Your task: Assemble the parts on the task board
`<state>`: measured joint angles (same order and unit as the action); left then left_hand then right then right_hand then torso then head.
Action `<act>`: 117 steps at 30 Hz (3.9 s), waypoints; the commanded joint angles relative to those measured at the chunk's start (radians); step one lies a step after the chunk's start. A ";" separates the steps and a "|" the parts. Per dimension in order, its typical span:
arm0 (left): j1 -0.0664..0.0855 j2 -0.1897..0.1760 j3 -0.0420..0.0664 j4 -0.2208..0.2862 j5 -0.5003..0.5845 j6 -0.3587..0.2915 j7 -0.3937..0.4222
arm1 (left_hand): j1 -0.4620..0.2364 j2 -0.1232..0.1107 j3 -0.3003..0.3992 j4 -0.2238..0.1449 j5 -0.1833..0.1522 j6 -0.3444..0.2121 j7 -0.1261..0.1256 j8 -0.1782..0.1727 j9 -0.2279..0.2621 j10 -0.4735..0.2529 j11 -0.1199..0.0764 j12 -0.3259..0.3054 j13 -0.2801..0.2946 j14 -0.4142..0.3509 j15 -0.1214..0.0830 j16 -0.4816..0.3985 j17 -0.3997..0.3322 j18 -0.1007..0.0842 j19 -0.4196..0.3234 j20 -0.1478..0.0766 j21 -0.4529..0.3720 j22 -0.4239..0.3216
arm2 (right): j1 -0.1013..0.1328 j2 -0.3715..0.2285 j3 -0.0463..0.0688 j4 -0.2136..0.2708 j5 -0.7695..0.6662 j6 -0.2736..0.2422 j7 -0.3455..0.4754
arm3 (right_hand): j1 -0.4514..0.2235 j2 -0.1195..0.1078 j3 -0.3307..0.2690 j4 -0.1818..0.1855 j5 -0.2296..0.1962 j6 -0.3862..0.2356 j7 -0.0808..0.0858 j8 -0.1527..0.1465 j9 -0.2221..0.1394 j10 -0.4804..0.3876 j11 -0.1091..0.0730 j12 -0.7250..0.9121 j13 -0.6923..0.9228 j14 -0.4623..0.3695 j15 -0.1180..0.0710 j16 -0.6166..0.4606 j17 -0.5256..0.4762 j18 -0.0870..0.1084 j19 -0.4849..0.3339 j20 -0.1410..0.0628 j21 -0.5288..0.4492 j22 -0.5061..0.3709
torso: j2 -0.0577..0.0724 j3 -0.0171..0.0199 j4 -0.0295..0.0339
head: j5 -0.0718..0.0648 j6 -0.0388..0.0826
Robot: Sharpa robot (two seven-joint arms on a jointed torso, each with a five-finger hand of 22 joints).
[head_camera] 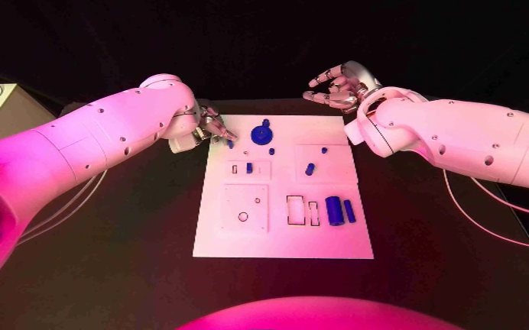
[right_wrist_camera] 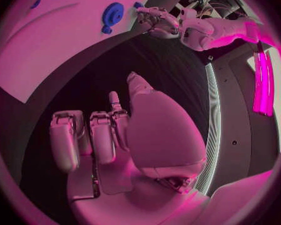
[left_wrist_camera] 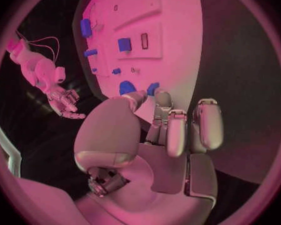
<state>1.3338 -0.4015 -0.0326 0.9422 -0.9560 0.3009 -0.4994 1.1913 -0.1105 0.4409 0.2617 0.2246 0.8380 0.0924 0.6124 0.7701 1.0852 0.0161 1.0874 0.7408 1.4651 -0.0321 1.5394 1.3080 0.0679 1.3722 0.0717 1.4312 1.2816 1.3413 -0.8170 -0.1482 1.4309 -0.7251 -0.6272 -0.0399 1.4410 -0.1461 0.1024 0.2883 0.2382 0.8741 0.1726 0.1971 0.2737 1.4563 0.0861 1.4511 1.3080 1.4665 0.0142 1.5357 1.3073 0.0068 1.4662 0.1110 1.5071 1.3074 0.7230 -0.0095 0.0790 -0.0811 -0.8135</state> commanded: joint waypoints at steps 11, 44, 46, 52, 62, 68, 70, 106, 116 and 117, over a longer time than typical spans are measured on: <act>0.000 0.000 0.000 0.001 0.028 0.011 0.016 | 0.066 -0.006 0.190 -0.081 -0.003 -0.017 -0.006 0.021 0.017 0.003 -0.002 -0.008 -0.022 0.084 -0.011 0.004 0.210 0.000 -0.002 -0.007 0.001 -0.001 | 0.000 0.001 0.000 0.000 -0.006 0.012 0.012 | -0.010 -0.003 0.007 -0.001 -0.004 -0.006 -0.002 0.003 -0.001 -0.006 0.000 -0.006 0.153 0.079 -0.006 -0.007 0.165 0.011 0.074 -0.002 -0.006 0.215 | 0.000 -0.0004 0.0001 | 0.000 -0.005; 0.000 -0.180 0.000 0.294 0.064 -0.129 0.110 | 0.007 -0.081 0.440 -0.259 0.046 0.032 -0.010 0.050 0.055 0.098 -0.010 0.037 0.040 0.099 -0.019 0.023 0.246 -0.009 0.029 -0.010 0.026 0.046 | 0.000 -0.009 0.000 -0.003 -0.006 0.010 0.012 | -0.011 -0.002 0.010 -0.001 -0.002 -0.007 -0.002 0.007 0.000 -0.004 0.000 -0.005 0.154 0.079 -0.006 -0.007 0.165 0.011 0.074 -0.002 -0.007 0.214 | -0.003 0.0016 0.0030 | 0.007 -0.002; -0.001 -0.197 0.000 0.324 0.056 -0.137 0.118 | 0.005 -0.084 0.442 -0.260 0.050 0.036 -0.011 0.048 0.055 0.102 -0.011 0.037 0.043 0.100 -0.020 0.024 0.248 -0.010 0.031 -0.011 0.027 0.049 | -0.001 -0.011 0.000 -0.002 -0.006 0.009 0.012 | -0.011 -0.002 0.010 -0.001 -0.002 -0.007 -0.002 0.007 0.000 -0.004 0.000 -0.005 0.154 0.079 -0.006 -0.007 0.165 0.011 0.074 -0.002 -0.007 0.214 | -0.002 0.0011 0.0022 | 0.007 0.000; -0.009 -0.232 -0.001 0.386 0.020 -0.153 0.135 | 0.001 -0.093 0.448 -0.263 0.066 0.048 -0.014 0.043 0.053 0.116 -0.015 0.041 0.053 0.103 -0.023 0.028 0.256 -0.012 0.039 -0.014 0.032 0.058 | -0.001 -0.015 0.000 -0.001 -0.006 0.009 0.011 | -0.011 -0.002 0.010 -0.001 -0.002 -0.007 -0.002 0.007 0.000 -0.004 0.000 -0.005 0.154 0.079 -0.006 -0.007 0.165 0.011 0.074 -0.002 -0.007 0.214 | -0.002 0.0000 0.0037 | 0.007 -0.002; -0.025 -0.250 -0.003 0.420 -0.020 -0.158 0.136 | -0.002 -0.099 0.452 -0.265 0.079 0.057 -0.017 0.039 0.052 0.125 -0.017 0.042 0.059 0.105 -0.026 0.031 0.261 -0.013 0.044 -0.016 0.036 0.066 | -0.004 -0.016 -0.001 -0.002 -0.006 0.010 0.012 | -0.011 -0.002 0.010 -0.001 -0.002 -0.007 -0.002 0.007 0.000 -0.004 0.000 -0.005 0.154 0.079 -0.006 -0.007 0.165 0.011 0.074 -0.002 -0.007 0.214 | -0.003 -0.0003 0.0036 | 0.010 -0.006; -0.035 -0.244 -0.005 0.419 -0.026 -0.143 0.130 | -0.002 -0.099 0.453 -0.266 0.081 0.058 -0.017 0.038 0.052 0.127 -0.018 0.043 0.060 0.106 -0.026 0.031 0.262 -0.013 0.045 -0.017 0.036 0.066 | -0.006 -0.015 -0.001 -0.003 -0.006 0.011 0.012 | -0.011 -0.002 0.010 -0.001 -0.002 -0.007 -0.002 0.007 0.000 -0.004 0.000 -0.005 0.154 0.079 -0.006 -0.007 0.165 0.011 0.074 -0.002 -0.007 0.214 | -0.002 0.0006 0.0014 | 0.013 -0.007; -0.039 -0.240 -0.008 0.415 -0.028 -0.136 0.128 | -0.003 -0.100 0.453 -0.266 0.084 0.059 -0.018 0.037 0.051 0.128 -0.018 0.043 0.061 0.106 -0.026 0.031 0.263 -0.014 0.045 -0.017 0.036 0.066 | -0.006 -0.016 -0.001 -0.002 -0.006 0.011 0.012 | -0.011 -0.002 0.010 -0.001 -0.002 -0.007 -0.002 0.007 0.000 -0.004 0.000 -0.005 0.154 0.079 -0.006 -0.007 0.165 0.011 0.074 -0.002 -0.007 0.214 | -0.001 0.0012 0.0009 | 0.014 -0.009; -0.049 -0.231 -0.017 0.393 -0.069 -0.080 0.106 | -0.003 -0.102 0.455 -0.267 0.088 0.062 -0.018 0.035 0.051 0.130 -0.019 0.042 0.061 0.106 -0.027 0.031 0.263 -0.013 0.045 -0.018 0.036 0.066 | -0.007 -0.017 -0.001 -0.003 -0.005 0.014 0.013 | -0.011 -0.002 0.010 -0.001 -0.002 -0.007 -0.002 0.007 0.000 -0.004 0.000 -0.005 0.154 0.079 -0.006 -0.007 0.165 0.011 0.074 -0.002 -0.007 0.214 | -0.002 0.0017 0.0030 | 0.020 -0.023; -0.049 -0.226 -0.021 0.387 -0.069 -0.071 0.104 | -0.003 -0.103 0.455 -0.268 0.090 0.063 -0.019 0.035 0.051 0.130 -0.019 0.042 0.061 0.106 -0.027 0.031 0.263 -0.014 0.045 -0.018 0.036 0.067 | -0.007 -0.017 -0.001 -0.002 -0.005 0.015 0.014 | -0.011 -0.002 0.010 -0.001 -0.002 -0.007 -0.002 0.007 0.000 -0.004 0.000 -0.005 0.154 0.079 -0.006 -0.007 0.165 0.011 0.074 -0.002 -0.007 0.214 | -0.001 0.0018 0.0016 | 0.026 -0.025; -0.049 -0.225 -0.022 0.386 -0.069 -0.070 0.104 | -0.003 -0.103 0.455 -0.268 0.090 0.063 -0.019 0.035 0.051 0.130 -0.019 0.042 0.061 0.106 -0.027 0.031 0.263 -0.014 0.045 -0.018 0.036 0.067 | -0.007 -0.017 -0.001 -0.002 -0.005 0.015 0.014 | -0.011 -0.002 0.010 -0.001 -0.002 -0.007 -0.002 0.007 0.000 -0.004 0.000 -0.005 0.154 0.079 -0.006 -0.007 0.165 0.011 0.074 -0.002 -0.007 0.214 | -0.002 0.0018 0.0017 | 0.026 -0.025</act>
<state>1.2849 -0.6298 -0.0547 1.3281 -1.0221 0.2111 -0.3949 1.1837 -0.2083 0.6791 0.2027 0.3104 0.8944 0.0721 0.6499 0.8200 1.2084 0.0002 1.1265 0.8011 1.4669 -0.0517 1.5666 1.3074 0.0679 1.4096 0.0557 1.4627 1.3075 1.3345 -0.8341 -0.1490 1.4274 -0.7250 -0.6261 -0.0384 1.4410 -0.1461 0.1092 0.2869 0.2382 0.8741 0.1726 0.2010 0.2738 1.4563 0.0861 1.4511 1.3075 1.4665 0.0142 1.5318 1.3075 0.0067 1.4662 0.1110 1.5035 1.3079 0.7215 -0.0076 0.0809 -0.0556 -0.8393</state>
